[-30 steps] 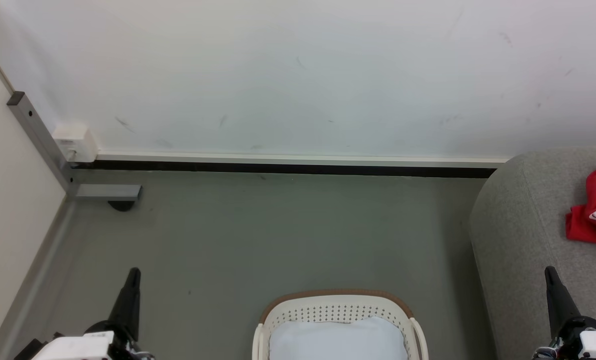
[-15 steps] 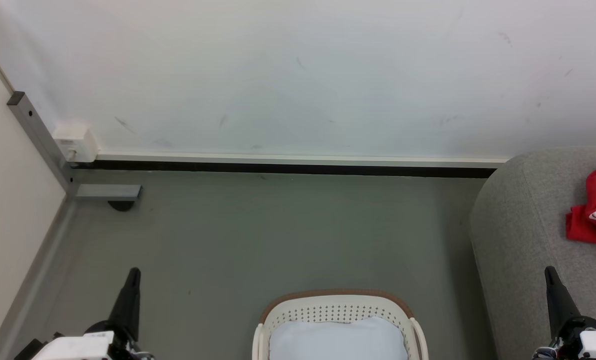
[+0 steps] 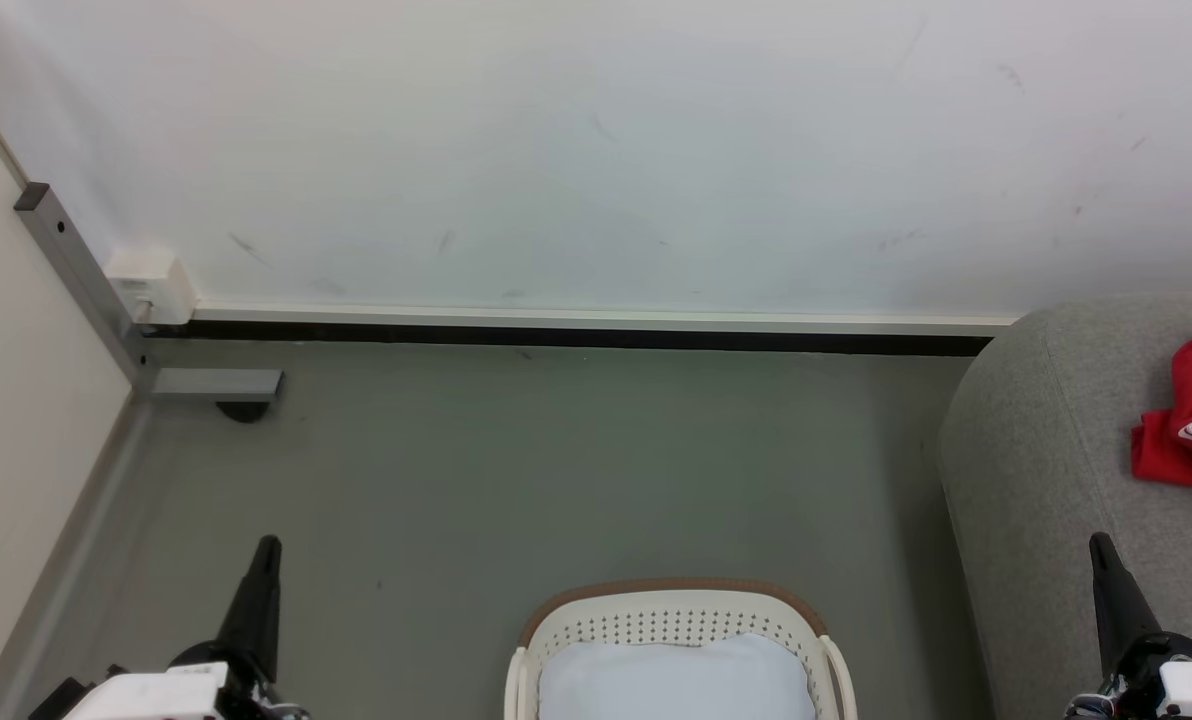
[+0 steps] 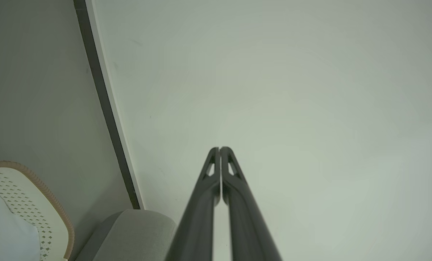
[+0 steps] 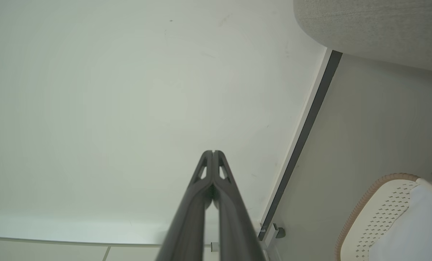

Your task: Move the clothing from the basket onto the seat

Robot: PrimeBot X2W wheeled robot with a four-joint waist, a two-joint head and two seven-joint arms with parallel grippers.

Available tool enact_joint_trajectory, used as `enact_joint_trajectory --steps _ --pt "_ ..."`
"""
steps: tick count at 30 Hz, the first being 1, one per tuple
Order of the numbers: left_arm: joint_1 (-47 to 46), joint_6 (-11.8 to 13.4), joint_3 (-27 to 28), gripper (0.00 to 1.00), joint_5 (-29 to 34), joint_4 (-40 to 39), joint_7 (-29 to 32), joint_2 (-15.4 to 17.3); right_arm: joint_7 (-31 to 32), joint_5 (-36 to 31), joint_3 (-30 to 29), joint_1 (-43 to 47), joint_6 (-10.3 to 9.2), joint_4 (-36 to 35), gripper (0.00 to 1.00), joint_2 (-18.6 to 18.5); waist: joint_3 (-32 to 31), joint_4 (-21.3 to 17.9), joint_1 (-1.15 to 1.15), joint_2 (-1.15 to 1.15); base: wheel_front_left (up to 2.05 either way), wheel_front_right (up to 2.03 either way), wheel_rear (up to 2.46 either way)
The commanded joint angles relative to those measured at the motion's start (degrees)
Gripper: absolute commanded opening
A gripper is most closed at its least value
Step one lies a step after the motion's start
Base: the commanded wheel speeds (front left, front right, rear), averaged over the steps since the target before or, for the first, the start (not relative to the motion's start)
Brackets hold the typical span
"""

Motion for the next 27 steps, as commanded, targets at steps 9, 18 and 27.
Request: enact_joint_trajectory --steps 9,18,27 --pt "-0.5 -0.3 0.1 0.00 -0.8 -0.2 0.2 0.1 0.2 0.1 -0.2 -0.7 -0.12 -0.3 0.00 -0.5 0.0 0.0 0.00 0.00 0.00 0.00 0.00" --pt "-0.5 -0.3 0.1 0.00 -0.8 -0.2 0.2 0.1 0.2 0.1 -0.2 -0.7 -0.12 -0.3 0.00 -0.5 0.0 0.0 0.00 0.00 0.00 0.00 0.00" --pt "-0.5 -0.3 0.1 0.00 -0.8 -0.2 0.2 0.1 0.2 0.1 -0.2 -0.7 -0.12 -0.3 0.00 -0.5 0.0 0.0 0.00 0.00 0.00 0.00 0.00"
